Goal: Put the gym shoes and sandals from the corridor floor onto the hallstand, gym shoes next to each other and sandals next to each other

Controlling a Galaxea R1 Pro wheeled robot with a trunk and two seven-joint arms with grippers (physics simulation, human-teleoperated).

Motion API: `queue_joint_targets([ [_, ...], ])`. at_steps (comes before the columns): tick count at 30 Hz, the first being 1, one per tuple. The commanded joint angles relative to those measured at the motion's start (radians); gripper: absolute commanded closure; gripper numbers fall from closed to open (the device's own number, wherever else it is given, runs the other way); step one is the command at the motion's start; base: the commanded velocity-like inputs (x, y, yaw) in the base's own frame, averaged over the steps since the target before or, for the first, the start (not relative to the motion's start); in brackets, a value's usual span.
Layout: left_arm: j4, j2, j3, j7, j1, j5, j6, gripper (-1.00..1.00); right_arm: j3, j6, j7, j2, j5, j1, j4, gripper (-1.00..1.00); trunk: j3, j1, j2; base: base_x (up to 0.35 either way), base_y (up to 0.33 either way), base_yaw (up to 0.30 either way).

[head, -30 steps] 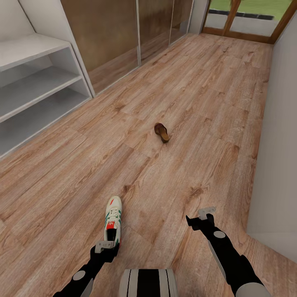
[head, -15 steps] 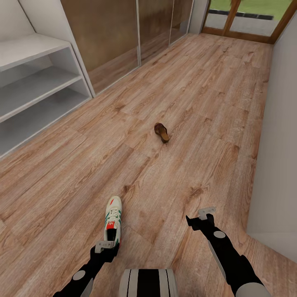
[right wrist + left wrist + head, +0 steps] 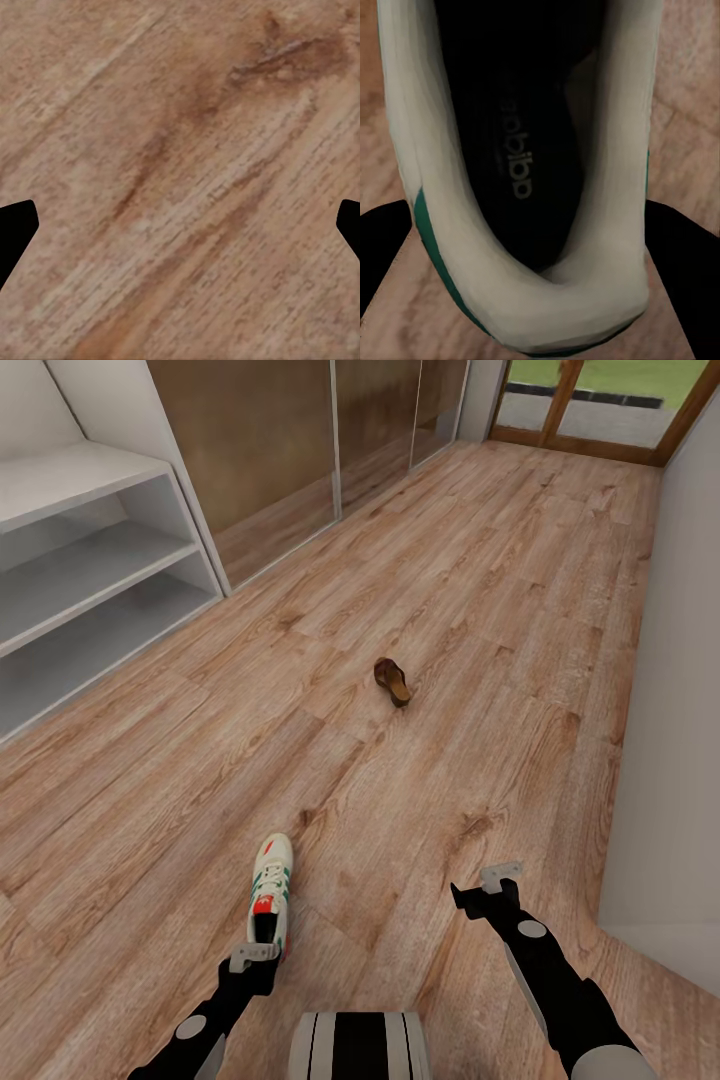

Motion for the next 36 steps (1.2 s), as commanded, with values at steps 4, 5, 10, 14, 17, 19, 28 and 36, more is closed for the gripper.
queue_joint_targets([
  [4,-0.002,0.0,0.009,-0.007,0.0,-0.006,-0.002,1.0,-0.001,0.005,0.006,0.001,0.01,0.0,0.002,-1.0,-0.001,0.0,0.0,0.0,0.0,0.0],
  [5,-0.002,0.0,0.009,-0.007,0.0,-0.006,-0.002,1.0,0.0,0.005,0.006,0.004,0.01,0.0,0.004,-1.0,-0.001,0.0,0.0,0.0,0.0,0.0],
  [10,-0.004,0.0,0.009,-0.007,0.0,-0.006,-0.002,1.0,-0.001,0.005,0.006,0.035,0.011,0.001,0.006,-1.0,-0.001,0.0,0.0,0.0,0.0,0.0],
  [14,-0.005,0.0,0.009,-0.006,0.0,-0.005,-0.003,1.0,-0.001,0.005,0.005,0.043,0.012,0.001,0.006,-1.0,-0.001,0.0,0.0,0.0,0.0,0.0],
  [17,-0.006,-0.001,0.008,-0.006,-0.001,-0.005,-0.003,1.0,-0.002,0.005,0.005,0.043,0.012,0.001,0.005,-1.0,-0.001,0.0,0.0,0.0,0.0,0.0],
  [19,-0.006,-0.001,0.008,-0.006,-0.001,-0.005,-0.003,1.0,-0.002,0.005,0.005,0.043,0.012,0.001,0.005,-1.0,-0.001,0.0,0.0,0.0,0.0,0.0],
  [28,-0.006,-0.001,0.008,-0.006,-0.001,-0.005,-0.002,1.0,-0.002,0.005,0.005,0.044,0.012,0.001,0.005,-1.0,0.015,-0.002,0.001,0.0,0.0,0.0],
  [36,-0.009,-0.001,0.008,-0.005,-0.001,-0.005,-0.002,1.0,-0.002,-0.003,0.005,0.043,0.012,0.001,0.005,-1.0,0.046,-0.006,0.003,0.0,0.0,0.0],
])
